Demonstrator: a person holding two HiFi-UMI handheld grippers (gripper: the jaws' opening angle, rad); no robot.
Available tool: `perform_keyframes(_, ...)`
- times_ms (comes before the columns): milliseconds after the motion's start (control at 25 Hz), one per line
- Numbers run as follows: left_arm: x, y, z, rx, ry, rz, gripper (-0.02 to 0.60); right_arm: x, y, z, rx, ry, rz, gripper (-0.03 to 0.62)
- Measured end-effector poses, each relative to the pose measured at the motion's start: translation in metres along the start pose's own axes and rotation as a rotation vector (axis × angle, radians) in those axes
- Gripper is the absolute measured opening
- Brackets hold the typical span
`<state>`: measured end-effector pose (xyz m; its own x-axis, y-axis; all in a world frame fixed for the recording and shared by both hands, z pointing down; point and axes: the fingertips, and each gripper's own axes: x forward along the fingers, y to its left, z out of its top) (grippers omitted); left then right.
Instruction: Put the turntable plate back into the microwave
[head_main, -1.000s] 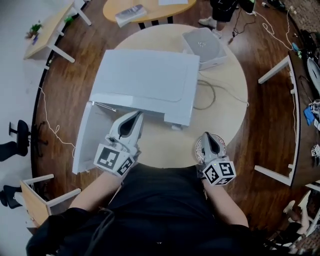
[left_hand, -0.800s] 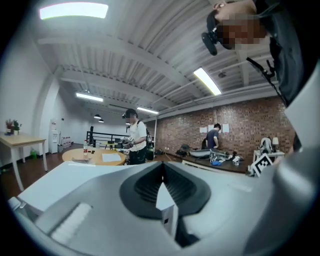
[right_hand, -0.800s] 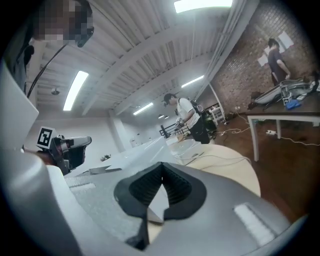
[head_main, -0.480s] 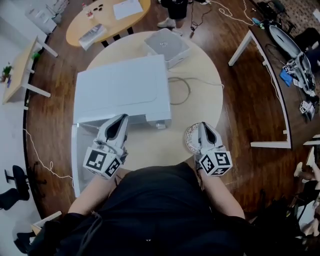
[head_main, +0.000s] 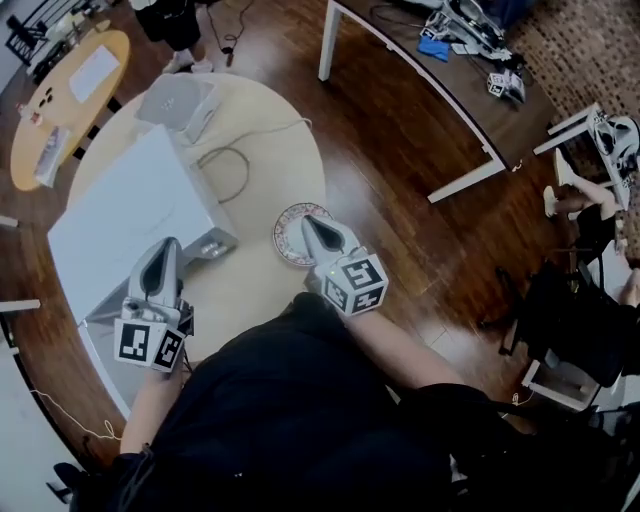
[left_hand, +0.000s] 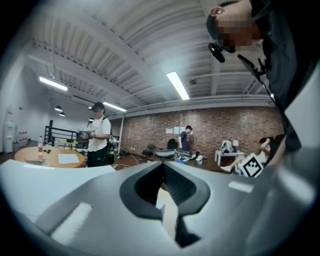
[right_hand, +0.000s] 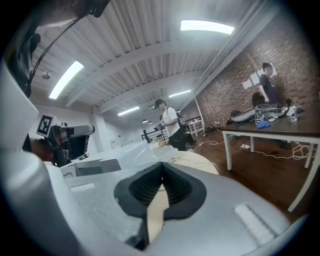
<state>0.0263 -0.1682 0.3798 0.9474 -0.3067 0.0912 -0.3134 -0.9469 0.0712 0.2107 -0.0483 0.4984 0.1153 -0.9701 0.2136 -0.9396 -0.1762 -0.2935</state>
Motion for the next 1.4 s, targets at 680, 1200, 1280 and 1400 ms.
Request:
perform_keyframes(680,0.062,-0.109,-0.023,0.049,0.057,-0.304,0.006,-0.078,-0.066,-0.04,0.097,0.003,-0.214,0.002)
perform_keyframes(1200,0.07,-0.11,-0.024,0.049,0.092,-0.268,0.006,-0.069,-0.071,-0.062,0.126,0.05,-0.18,0.002)
perform_keyframes(1280,0.07,-0.108,-0.025,0.05,0.097,-0.259,0.006,-0.067,-0.072,-0.067,0.136,0.06,-0.174,0.003)
perform_keyframes(1400,0.072,-0.108,-0.027,0.063,0.108,-0.256,0.006,-0.063,-0.074,-0.071,0.148,0.076,-0.164,0.05)
